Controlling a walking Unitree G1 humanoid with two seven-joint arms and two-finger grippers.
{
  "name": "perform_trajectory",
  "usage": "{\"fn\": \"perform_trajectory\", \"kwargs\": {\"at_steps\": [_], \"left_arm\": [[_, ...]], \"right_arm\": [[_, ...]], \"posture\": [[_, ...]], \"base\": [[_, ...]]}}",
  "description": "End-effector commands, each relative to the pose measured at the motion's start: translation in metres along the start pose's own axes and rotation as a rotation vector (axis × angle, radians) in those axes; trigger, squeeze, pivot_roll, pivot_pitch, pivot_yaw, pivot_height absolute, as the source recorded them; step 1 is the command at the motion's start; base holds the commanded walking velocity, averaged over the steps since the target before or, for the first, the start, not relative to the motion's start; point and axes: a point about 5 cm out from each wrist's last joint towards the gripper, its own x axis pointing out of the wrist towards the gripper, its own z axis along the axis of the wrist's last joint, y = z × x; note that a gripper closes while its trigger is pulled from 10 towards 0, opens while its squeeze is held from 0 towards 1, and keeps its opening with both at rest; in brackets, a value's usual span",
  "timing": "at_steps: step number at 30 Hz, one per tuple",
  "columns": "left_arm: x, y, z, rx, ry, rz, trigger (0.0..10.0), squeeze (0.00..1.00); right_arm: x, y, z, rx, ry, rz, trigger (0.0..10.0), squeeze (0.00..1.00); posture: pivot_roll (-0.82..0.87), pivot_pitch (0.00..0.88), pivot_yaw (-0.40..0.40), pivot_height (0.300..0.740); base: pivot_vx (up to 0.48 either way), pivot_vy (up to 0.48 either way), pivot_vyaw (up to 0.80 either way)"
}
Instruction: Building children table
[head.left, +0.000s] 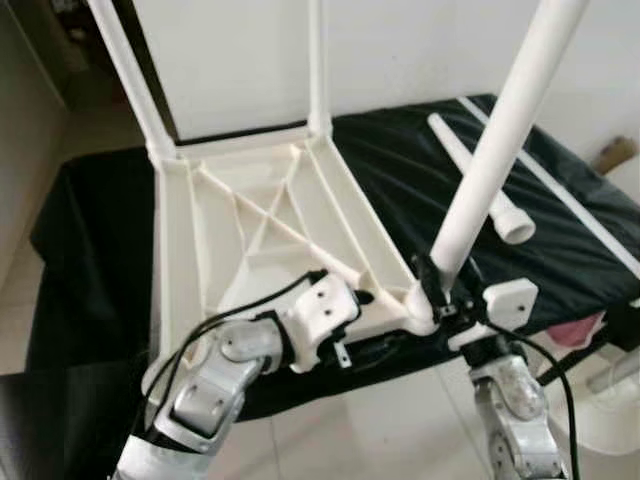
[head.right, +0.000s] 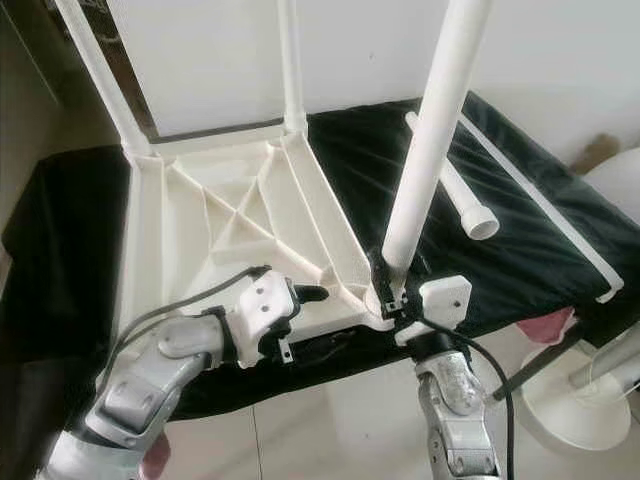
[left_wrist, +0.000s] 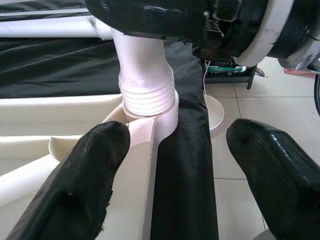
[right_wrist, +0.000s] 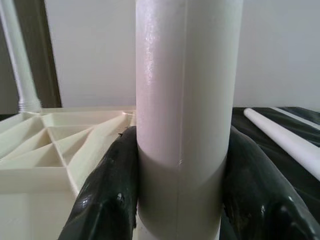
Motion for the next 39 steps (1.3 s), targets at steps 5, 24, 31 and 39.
{"fn": "perform_trajectory", "kwargs": {"at_steps": [5, 24, 31, 39], "left_arm": [[-0.002, -0.001, 0.000, -0.003, 0.004, 0.017, 10.0, 0.00], [-0.001, -0.002, -0.001, -0.009, 0.003, 0.017, 10.0, 0.00], [-0.001, -0.001, 0.000, -0.006, 0.004, 0.017, 10.0, 0.00], [0.000, -0.001, 0.000, -0.005, 0.002, 0.014, 10.0, 0.00]], "right_arm": [[-0.022, -0.002, -0.051, 0.036, 0.342, -0.073, 10.0, 0.00], [-0.010, -0.010, -0.041, 0.012, 0.276, -0.593, 10.0, 0.00], [-0.018, -0.025, -0.049, 0.008, 0.338, -0.744, 10.0, 0.00], [-0.014, -0.035, -0.047, 0.020, 0.330, -0.892, 10.0, 0.00]], "posture": [[-0.03, 0.074, 0.026, 0.740], [-0.02, 0.065, 0.015, 0.740], [-0.02, 0.064, 0.021, 0.740], [-0.02, 0.069, 0.023, 0.740]], "base": [[0.000, 0.000, 0.00], [0.000, 0.000, 0.00], [0.000, 0.000, 0.00], [0.000, 0.000, 0.00]]}}
